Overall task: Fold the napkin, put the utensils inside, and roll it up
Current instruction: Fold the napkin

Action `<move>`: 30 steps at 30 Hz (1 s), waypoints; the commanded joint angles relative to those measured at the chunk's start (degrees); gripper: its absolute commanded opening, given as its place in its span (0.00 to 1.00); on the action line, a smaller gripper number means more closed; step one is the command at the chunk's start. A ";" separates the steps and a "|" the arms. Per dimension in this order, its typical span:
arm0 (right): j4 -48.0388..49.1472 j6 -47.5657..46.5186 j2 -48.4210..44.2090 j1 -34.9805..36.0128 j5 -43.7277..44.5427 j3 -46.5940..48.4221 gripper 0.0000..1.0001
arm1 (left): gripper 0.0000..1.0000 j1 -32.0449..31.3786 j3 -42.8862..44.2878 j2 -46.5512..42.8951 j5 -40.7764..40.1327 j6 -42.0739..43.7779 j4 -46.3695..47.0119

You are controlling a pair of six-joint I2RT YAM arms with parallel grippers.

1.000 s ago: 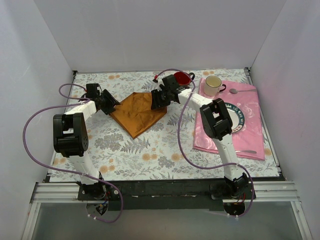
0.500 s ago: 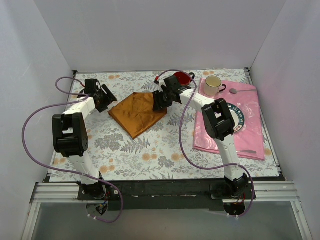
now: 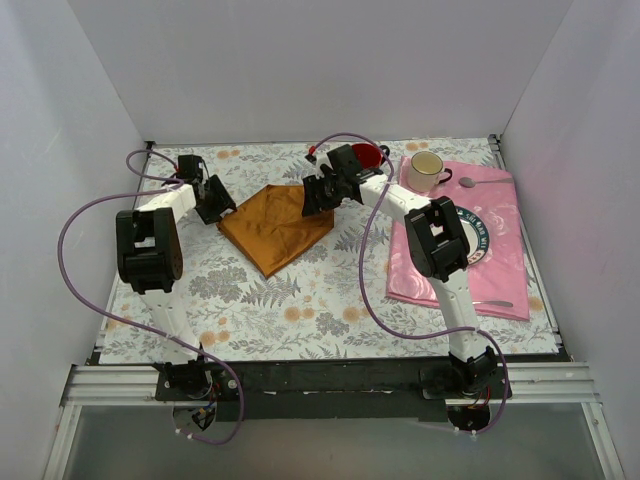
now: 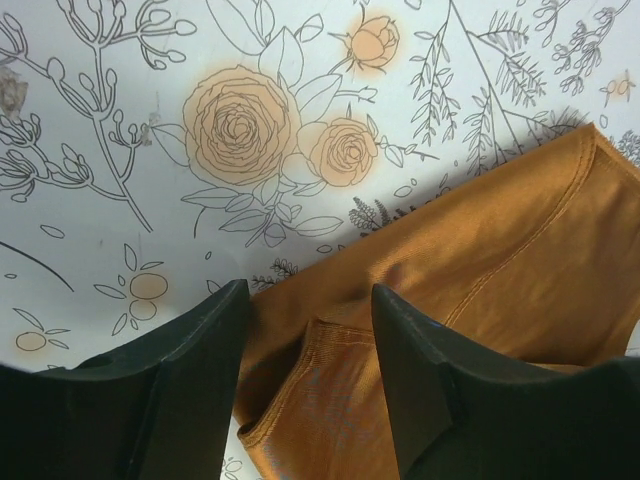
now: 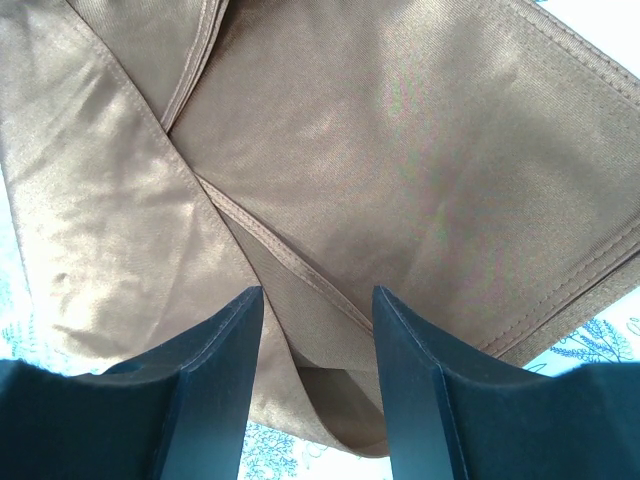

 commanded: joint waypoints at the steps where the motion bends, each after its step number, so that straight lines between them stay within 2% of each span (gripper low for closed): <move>1: -0.06 -0.87 0.05 -0.19 -1.16 2.80 0.56 | 0.49 -0.28 1.41 -1.64 1.92 1.55 -1.28; 3: -0.41 -0.69 0.50 -0.10 -1.25 3.50 0.56 | 0.39 -0.37 0.44 -2.69 1.66 1.46 -0.49; 6: -0.50 -0.69 0.94 -0.19 -1.25 3.42 0.56 | 0.35 -0.37 -0.97 -4.62 1.49 1.11 1.00; 13: -0.67 -0.87 1.55 -0.10 -1.16 3.42 0.56 | 0.33 -0.37 -2.37 -7.00 1.75 0.84 1.71; 19: -1.02 -1.04 2.34 -0.19 -1.07 3.68 0.56 | 0.40 -0.45 -4.13 -10.17 1.13 0.84 2.76; 30: -0.67 -0.87 1.99 -0.19 -1.25 3.50 0.56 | 0.40 -0.63 -2.11 -6.48 0.87 1.90 0.13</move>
